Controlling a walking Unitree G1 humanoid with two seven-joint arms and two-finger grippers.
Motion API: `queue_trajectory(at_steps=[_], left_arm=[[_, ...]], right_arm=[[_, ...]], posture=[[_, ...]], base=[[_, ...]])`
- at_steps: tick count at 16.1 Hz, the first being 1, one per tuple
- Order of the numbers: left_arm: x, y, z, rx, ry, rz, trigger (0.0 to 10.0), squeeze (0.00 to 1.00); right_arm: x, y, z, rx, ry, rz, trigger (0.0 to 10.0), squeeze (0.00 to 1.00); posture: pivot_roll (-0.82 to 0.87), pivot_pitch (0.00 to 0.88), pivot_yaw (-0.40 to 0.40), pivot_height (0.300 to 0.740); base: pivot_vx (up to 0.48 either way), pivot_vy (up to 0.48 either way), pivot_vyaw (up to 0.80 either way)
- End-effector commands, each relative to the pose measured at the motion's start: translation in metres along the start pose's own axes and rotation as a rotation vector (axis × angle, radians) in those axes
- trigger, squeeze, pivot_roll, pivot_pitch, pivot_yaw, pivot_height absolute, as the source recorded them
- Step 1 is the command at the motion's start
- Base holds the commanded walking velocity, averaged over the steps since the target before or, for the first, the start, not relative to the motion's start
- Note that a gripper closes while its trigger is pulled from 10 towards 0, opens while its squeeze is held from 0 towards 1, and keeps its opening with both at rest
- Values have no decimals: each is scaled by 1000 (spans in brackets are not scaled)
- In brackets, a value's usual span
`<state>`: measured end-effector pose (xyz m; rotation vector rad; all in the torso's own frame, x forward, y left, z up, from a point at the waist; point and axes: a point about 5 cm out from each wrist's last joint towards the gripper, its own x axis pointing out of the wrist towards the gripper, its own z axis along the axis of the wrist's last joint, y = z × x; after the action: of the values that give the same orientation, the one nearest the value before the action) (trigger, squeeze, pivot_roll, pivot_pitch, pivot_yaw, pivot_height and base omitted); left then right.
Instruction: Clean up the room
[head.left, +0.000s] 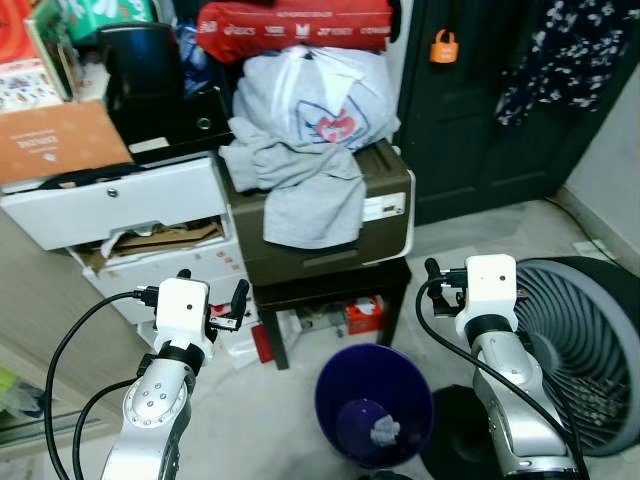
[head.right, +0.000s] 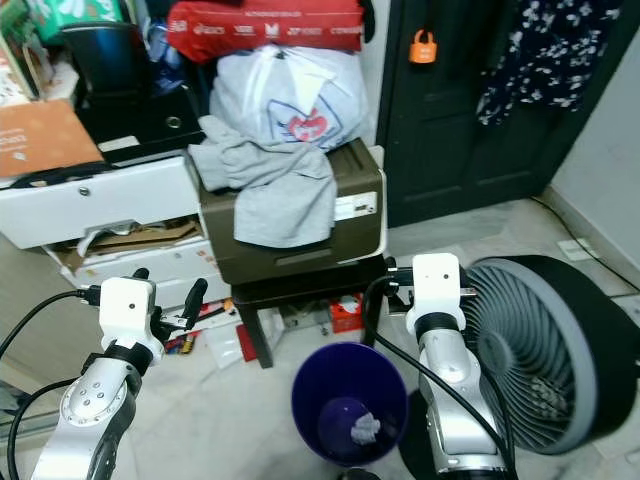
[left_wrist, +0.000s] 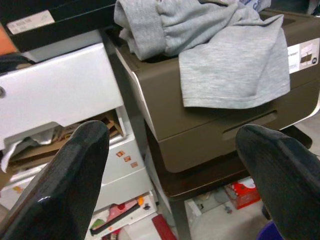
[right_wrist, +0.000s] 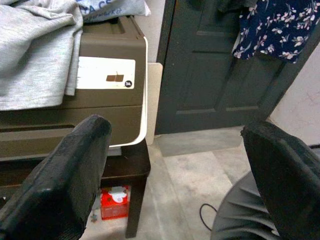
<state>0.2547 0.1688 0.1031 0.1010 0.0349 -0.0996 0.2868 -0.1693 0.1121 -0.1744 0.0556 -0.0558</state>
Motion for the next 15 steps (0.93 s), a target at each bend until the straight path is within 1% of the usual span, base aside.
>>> queue_trajectory(at_steps=[1, 2, 5, 7, 9, 10, 12, 15], left_arm=[[0, 5, -2, -8, 6, 15, 10000, 0], [0, 5, -2, -3, 10, 16, 10000, 0], [1, 4, -3, 1, 10, 17, 10000, 0], [2, 4, -3, 2, 8, 15, 10000, 0], [1, 6, -3, 10, 6, 32, 10000, 0], [0, 9, -3, 21, 5, 63, 10000, 0], [1, 12, -4, 33, 12, 90, 10000, 0], [1, 10, -4, 24, 10, 76, 10000, 0]], right_arm=[[0, 4, 1, 15, -5, 16, 10000, 0], [0, 4, 1, 14, -6, 17, 10000, 0], [1, 4, 1, 22, -9, 18, 10000, 0], [2, 5, 3, 0, -19, 21, 10000, 0], [2, 6, 4, -26, -27, 34, 10000, 0], [2, 7, 4, -17, -26, 35, 10000, 0], [1, 8, 3, -14, -25, 38, 10000, 0], [1, 8, 3, -9, -27, 40, 10000, 0]], posture=[[-139, 94, 36, 740], [-139, 94, 36, 740], [-141, 87, 38, 740], [-140, 86, 37, 740], [-140, 85, 39, 740], [-140, 85, 39, 740], [-137, 85, 37, 740], [-139, 90, 40, 740]], base=[[0, 472, 0], [0, 405, 0], [0, 0, 0], [0, 0, 0], [0, 0, 800], [0, 0, 800], [0, 0, 800], [0, 0, 800]])
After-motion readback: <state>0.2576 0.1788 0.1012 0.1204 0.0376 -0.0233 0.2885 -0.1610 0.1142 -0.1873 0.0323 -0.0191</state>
